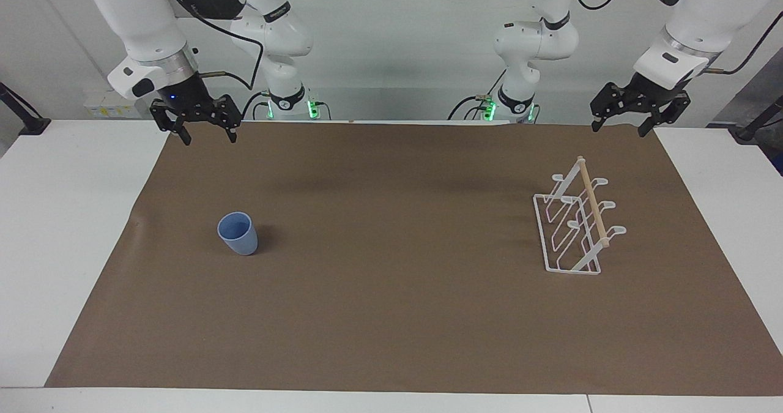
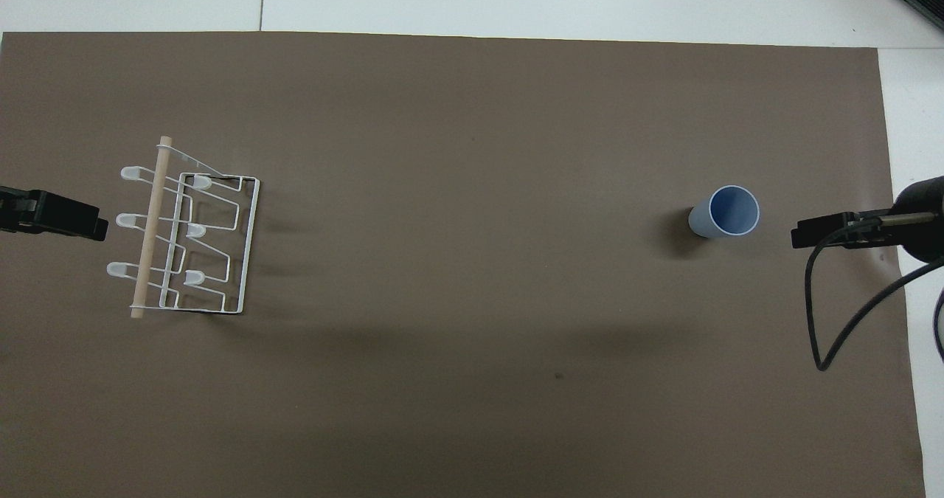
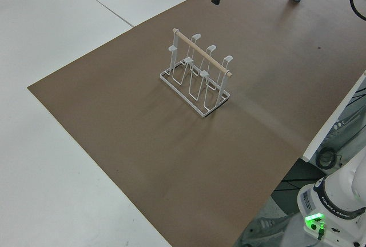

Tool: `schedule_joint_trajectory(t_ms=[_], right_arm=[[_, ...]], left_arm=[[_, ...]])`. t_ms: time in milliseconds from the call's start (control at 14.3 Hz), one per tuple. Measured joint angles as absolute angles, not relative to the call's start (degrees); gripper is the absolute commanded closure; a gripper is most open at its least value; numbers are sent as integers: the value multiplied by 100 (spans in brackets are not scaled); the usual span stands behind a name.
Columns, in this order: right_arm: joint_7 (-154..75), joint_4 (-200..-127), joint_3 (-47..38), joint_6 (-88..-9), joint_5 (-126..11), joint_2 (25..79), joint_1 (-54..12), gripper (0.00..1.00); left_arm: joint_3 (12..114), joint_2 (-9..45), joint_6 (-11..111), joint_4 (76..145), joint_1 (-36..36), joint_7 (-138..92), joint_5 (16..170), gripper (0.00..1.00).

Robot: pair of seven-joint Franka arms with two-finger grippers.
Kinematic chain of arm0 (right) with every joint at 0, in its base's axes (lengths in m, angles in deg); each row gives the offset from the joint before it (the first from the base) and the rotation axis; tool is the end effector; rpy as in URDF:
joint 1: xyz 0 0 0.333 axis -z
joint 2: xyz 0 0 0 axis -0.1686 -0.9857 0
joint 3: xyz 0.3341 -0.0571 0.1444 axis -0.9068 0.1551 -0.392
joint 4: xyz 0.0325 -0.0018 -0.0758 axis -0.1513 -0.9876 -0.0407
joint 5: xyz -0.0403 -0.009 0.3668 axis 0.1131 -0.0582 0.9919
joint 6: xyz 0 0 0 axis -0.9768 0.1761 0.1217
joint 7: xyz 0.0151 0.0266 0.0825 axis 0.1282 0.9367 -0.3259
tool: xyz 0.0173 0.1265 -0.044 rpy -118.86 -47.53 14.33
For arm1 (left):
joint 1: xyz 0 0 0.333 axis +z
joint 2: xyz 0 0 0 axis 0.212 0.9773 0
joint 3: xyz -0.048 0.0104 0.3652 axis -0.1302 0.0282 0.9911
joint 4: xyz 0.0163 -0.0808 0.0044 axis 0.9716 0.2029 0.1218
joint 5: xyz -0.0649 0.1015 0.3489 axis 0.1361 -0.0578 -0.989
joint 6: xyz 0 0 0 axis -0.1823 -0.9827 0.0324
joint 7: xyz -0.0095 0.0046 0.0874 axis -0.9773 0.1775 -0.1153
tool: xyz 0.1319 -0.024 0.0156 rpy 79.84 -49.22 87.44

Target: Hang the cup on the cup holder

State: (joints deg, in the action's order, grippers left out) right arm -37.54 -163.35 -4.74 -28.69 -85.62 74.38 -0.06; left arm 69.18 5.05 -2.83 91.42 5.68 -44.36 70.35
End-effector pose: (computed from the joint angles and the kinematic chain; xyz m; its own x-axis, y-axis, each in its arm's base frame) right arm 0.4921 -0.0106 0.6208 0.9978 0.0606 0.0276 0.0614 -0.9978 -0.0259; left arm 0.5038 -0.0359 0.6683 0.9857 -0.1669 -0.0233 -0.1658 -0.9852 0.0437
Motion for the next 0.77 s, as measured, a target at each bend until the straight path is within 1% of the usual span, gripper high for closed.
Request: schedule_joint_trajectory(t_ms=[490, 630, 770], right_arm=[[-3800, -16359, -474, -2895, -8565, 7439, -6, 0], [-3967, -16473, -475, -3007, -8565, 7448, -6, 0], [-4140, -16757, -476, -3280, -8565, 7483, -8, 0]], left_arm=[[6924, 505, -286, 9154, 571, -4436, 7035, 0], [6924, 505, -286, 9155, 571, -4436, 7035, 0], [6924, 505, -286, 9156, 571, -4436, 7035, 0]])
